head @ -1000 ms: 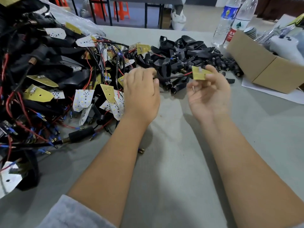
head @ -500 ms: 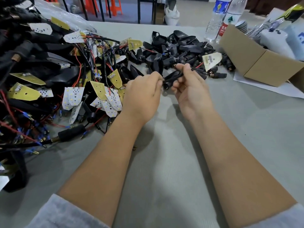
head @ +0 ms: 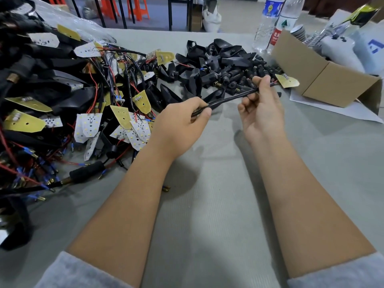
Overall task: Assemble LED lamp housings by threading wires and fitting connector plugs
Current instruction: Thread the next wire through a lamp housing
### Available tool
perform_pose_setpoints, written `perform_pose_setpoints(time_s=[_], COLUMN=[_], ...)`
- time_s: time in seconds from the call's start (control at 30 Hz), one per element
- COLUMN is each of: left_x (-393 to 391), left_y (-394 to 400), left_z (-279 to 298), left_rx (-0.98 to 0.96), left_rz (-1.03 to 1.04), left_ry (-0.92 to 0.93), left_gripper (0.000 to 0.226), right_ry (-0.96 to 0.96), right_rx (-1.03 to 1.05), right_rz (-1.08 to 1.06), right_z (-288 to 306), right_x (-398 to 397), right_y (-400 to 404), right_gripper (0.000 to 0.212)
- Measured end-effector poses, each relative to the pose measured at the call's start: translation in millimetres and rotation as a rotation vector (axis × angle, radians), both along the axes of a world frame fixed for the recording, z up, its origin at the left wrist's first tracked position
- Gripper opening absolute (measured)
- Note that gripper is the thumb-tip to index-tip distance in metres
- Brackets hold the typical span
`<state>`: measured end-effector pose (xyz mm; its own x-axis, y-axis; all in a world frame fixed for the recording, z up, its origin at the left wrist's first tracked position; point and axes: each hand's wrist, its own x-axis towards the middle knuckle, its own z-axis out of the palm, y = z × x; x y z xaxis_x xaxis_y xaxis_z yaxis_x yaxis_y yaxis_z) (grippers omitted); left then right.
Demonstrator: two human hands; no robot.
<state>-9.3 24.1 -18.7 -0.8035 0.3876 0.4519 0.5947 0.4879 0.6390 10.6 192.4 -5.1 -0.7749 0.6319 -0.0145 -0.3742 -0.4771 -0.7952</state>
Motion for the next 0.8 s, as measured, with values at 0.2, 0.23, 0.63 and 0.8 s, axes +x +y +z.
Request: perform_pose_setpoints(time_s=[0.2,0.23,0.63,0.8], left_x=[-1,0,-15,-11], left_y=[0,0,-2,1], left_z=[2,2,-3,-1], left_rx=[0.034,0.035,-0.342,-0.286], left_rz=[-0.025,-0.037,0.232,0.169], left_ry=[-0.034,-0.029,0.123,0.09], left_gripper=[0.018,0.018,0.033,0.027], right_ry=[-0.021,-0.057,-0.082,-0.184], right_rx=[0.096,0.19,0.238,0.43], right_rz=[0.24,0.294,0.037,0.193], right_z=[-1,-1,-2,-2], right_x=[2,2,0,0], right_y=[-3,-7,-15,-22], right_gripper=[0.018,0.018,0.032,0.018])
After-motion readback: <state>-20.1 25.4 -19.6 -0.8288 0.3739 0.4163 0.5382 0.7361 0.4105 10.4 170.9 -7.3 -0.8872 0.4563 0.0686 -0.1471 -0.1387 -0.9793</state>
